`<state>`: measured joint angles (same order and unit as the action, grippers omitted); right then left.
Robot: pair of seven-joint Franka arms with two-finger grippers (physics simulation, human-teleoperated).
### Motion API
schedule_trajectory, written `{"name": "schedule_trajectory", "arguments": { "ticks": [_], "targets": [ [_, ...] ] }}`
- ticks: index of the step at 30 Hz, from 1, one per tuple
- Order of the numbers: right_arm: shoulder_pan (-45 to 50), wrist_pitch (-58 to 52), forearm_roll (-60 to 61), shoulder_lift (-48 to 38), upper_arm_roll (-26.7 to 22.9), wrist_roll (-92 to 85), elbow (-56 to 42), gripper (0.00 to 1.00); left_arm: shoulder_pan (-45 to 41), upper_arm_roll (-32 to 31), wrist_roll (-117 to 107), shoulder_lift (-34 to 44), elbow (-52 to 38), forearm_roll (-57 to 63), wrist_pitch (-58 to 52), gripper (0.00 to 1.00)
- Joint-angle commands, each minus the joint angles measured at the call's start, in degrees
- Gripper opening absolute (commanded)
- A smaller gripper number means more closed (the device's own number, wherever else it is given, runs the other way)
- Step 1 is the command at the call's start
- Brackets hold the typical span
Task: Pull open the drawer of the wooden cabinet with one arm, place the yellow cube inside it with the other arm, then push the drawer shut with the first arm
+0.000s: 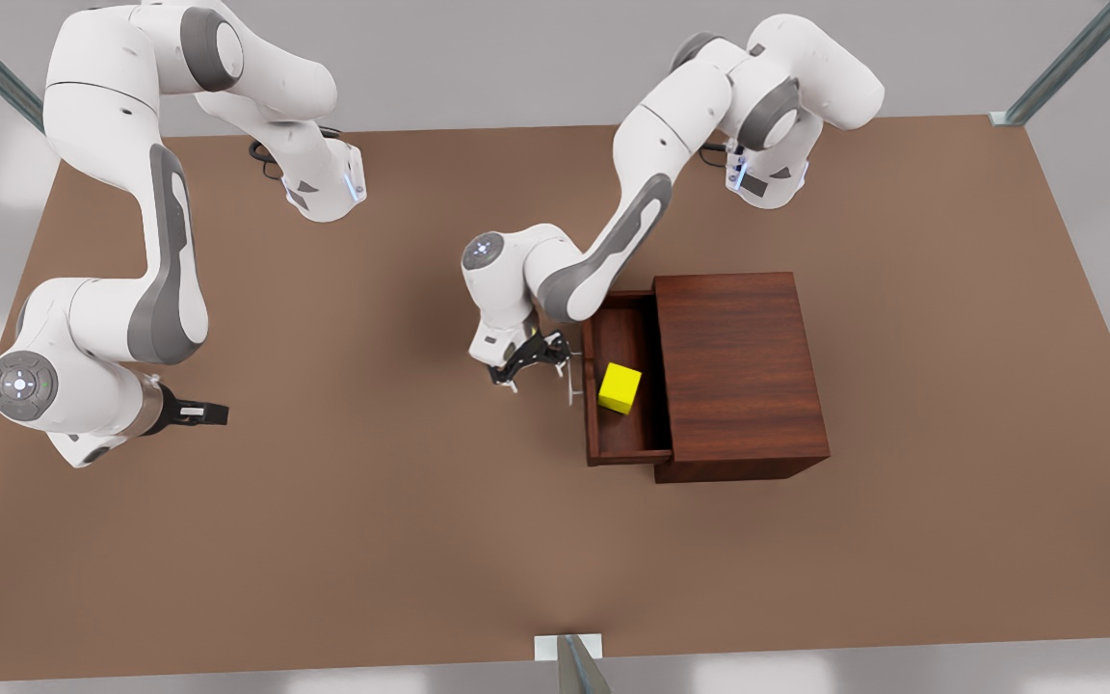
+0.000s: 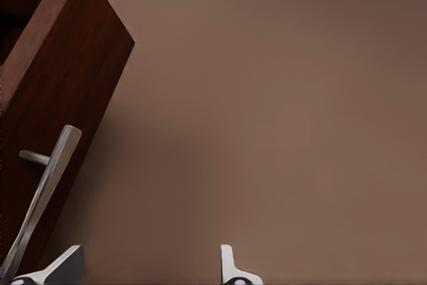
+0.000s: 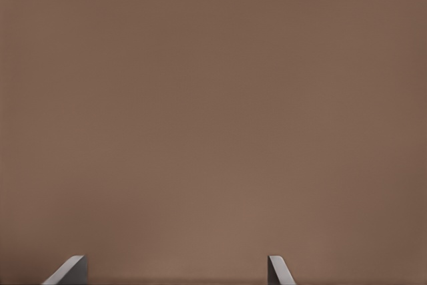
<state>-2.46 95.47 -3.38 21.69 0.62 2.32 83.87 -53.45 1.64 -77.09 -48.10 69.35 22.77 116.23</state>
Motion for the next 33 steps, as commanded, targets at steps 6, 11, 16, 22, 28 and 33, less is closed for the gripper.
{"name": "schedule_trajectory", "arguments": {
  "ticks": [6,11,16,22,28,33],
  "targets": [
    [-0.1,0.0,-0.1,-0.1,0.0,-2.7,0.0,1.00,0.4,0.0,-0.5,4.2,6.6,0.7,3.9,1.00],
    [-0.4,0.0,-0.1,0.2,-0.1,-3.2,0.0,1.00,0.6,0.9,0.3,8.8,14.8,1.3,8.7,1.00],
    [-0.4,0.0,-0.1,0.4,-0.1,-3.2,0.0,1.00,0.8,1.0,1.5,11.1,18.3,1.4,10.0,1.00],
    [-0.4,0.0,-0.1,0.4,-0.1,-3.2,0.0,1.00,1.4,1.4,3.2,15.0,24.1,1.4,12.4,1.00],
    [-0.4,0.0,-0.1,0.4,-0.1,-3.2,0.0,1.00,1.5,2.0,5.2,17.2,28.2,1.4,14.4,1.00],
    [-0.4,0.0,-0.1,0.4,-0.1,-3.2,0.1,1.00,1.5,2.7,6.2,18.7,30.5,1.4,15.6,1.00]
  ]
}}
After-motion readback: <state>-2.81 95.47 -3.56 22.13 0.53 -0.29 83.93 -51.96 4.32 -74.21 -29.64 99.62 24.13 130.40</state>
